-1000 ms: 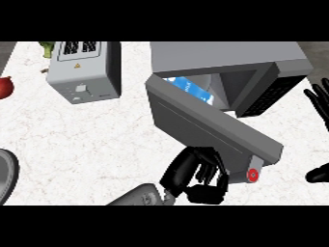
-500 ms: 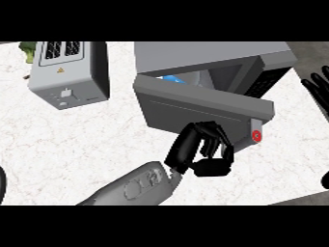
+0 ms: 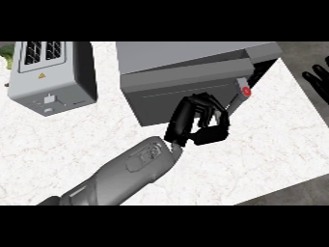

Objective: Pick up the milk, place it into the microwave and close the microwave

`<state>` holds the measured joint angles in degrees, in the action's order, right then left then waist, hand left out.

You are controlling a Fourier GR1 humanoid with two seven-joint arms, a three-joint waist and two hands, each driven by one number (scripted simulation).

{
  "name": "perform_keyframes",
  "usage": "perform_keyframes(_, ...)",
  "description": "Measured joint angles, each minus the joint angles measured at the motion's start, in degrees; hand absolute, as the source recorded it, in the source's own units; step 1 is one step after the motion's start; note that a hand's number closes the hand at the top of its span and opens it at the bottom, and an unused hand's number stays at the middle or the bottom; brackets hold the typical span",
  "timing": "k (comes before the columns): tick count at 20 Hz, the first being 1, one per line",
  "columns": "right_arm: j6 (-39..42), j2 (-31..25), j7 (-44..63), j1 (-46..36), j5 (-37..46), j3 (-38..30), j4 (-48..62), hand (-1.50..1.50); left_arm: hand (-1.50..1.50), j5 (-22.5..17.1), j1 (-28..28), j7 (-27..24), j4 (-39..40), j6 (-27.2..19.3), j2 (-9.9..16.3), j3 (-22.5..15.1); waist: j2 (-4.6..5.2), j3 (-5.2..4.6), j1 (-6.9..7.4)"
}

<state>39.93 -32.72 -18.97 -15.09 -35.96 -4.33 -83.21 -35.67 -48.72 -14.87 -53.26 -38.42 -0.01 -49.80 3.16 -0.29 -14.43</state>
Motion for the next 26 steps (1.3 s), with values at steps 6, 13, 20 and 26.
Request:
perform_keyframes(6, 0.7, -1.0, 2.0, -1.4, -3.1, -0.1, -0.3, -1.50, 1.50, -5.8, -1.2, -4.2, 1.1, 0.3, 0.0, 3.4, 0.67, -0.11, -1.10)
perform_keyframes(13, 1.3, -2.7, 3.9, -3.2, -5.7, -0.5, -0.5, -1.50, 1.50, -9.9, -0.8, -8.7, 1.2, 0.5, 0.0, 4.0, 0.92, 0.00, -1.99)
perform_keyframes(20, 1.8, -4.2, 5.4, -4.7, -8.3, -1.0, -0.8, -1.50, 1.50, -12.4, -0.8, -12.6, 2.0, 0.8, 0.0, 3.8, 0.96, 0.09, -2.54)
perform_keyframes(26, 2.2, -5.3, 6.5, -5.6, -10.4, -1.4, -0.5, -1.50, 1.50, -14.1, -0.9, -15.7, 2.5, 1.1, 0.0, 3.5, 1.14, 0.18, -2.80)
